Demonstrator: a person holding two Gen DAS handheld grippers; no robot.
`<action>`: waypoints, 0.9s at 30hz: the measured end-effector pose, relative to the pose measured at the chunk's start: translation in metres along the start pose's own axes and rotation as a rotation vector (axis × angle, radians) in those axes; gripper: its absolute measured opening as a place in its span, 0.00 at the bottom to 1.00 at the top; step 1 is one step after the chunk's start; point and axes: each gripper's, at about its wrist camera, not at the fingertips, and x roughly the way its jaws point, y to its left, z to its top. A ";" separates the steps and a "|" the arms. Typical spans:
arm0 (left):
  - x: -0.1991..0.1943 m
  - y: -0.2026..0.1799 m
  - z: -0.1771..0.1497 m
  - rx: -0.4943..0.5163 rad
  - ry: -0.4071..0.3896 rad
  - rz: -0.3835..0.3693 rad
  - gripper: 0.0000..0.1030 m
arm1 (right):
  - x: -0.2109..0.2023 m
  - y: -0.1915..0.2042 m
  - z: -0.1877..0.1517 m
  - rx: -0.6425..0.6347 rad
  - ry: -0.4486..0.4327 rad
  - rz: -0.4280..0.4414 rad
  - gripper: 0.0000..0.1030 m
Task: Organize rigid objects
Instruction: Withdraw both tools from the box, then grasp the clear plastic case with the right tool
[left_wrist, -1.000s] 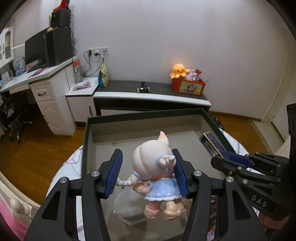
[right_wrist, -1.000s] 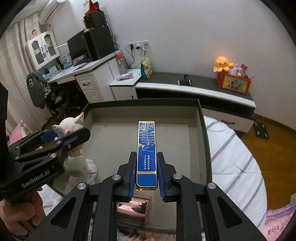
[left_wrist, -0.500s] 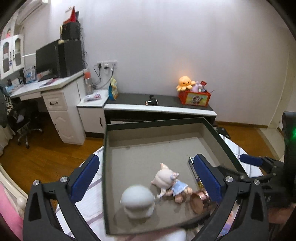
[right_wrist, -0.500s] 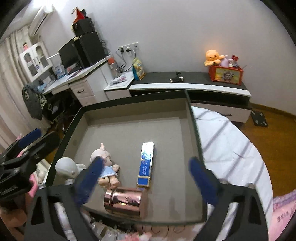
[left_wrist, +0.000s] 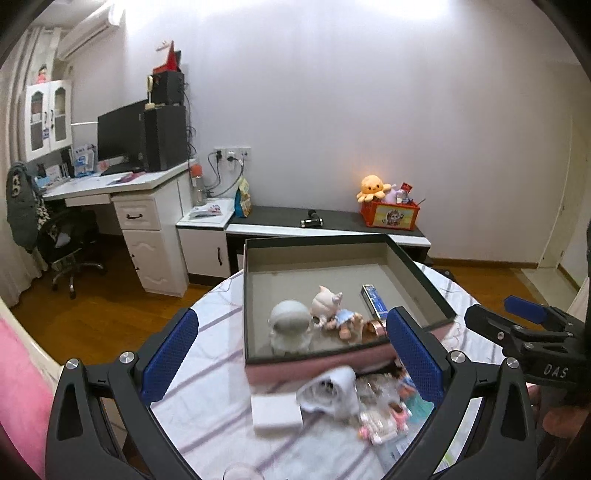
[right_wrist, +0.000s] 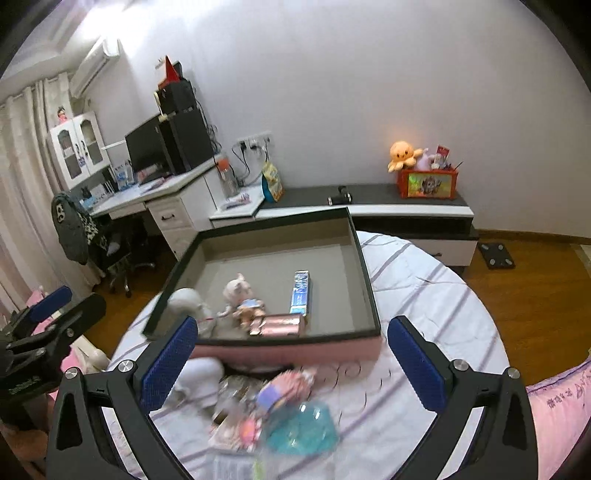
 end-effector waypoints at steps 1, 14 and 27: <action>-0.008 0.000 -0.003 -0.003 -0.006 0.001 1.00 | -0.010 0.003 -0.005 -0.007 -0.014 -0.009 1.00; -0.080 0.001 -0.052 -0.055 -0.041 0.030 1.00 | -0.103 0.013 -0.069 -0.060 -0.135 -0.095 1.00; -0.107 -0.001 -0.087 -0.037 -0.023 0.054 1.00 | -0.119 0.021 -0.098 -0.075 -0.117 -0.105 1.00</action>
